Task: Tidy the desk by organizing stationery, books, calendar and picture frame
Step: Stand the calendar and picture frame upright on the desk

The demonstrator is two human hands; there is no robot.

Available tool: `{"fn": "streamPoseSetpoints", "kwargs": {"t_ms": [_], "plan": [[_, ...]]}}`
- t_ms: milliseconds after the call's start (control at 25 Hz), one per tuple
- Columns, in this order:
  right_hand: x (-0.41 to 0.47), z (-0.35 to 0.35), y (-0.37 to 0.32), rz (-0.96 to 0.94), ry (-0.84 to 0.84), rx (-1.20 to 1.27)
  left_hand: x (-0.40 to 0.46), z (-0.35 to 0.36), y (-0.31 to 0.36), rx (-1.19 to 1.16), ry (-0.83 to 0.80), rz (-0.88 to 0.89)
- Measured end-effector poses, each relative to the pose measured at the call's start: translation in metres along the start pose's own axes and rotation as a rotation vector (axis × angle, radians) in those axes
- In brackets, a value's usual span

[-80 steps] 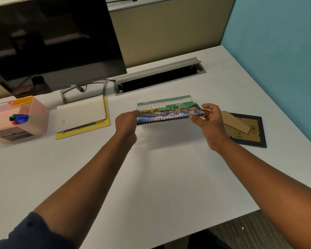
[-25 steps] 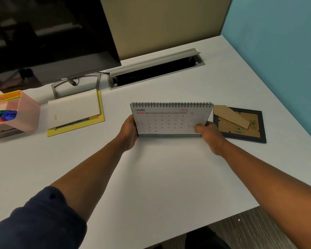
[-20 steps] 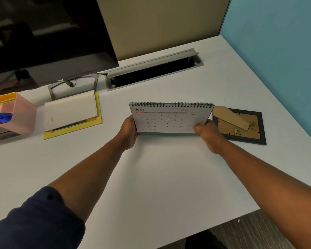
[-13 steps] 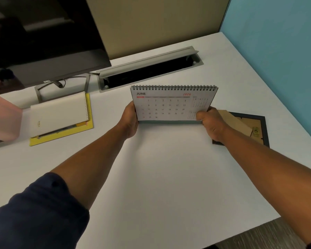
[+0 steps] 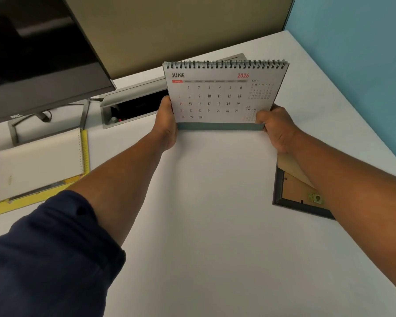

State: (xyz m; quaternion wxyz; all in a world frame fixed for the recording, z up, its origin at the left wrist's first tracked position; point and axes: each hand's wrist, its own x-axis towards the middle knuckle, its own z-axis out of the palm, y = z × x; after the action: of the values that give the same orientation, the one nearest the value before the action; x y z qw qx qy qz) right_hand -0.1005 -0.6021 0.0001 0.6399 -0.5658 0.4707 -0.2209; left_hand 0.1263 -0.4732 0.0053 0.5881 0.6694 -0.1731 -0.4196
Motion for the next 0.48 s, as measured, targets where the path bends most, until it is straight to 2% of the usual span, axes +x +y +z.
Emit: {"fn": "streamPoseSetpoints", "kwargs": {"t_ms": [280,480], "plan": [[0.014,-0.001,0.003,-0.022,-0.026,-0.077,0.008,0.003,-0.007,-0.023,0.045,0.062],[0.011,0.001,0.006,-0.027,-0.03,-0.106,0.008,0.001,-0.015,-0.009,0.135,0.07]]}}
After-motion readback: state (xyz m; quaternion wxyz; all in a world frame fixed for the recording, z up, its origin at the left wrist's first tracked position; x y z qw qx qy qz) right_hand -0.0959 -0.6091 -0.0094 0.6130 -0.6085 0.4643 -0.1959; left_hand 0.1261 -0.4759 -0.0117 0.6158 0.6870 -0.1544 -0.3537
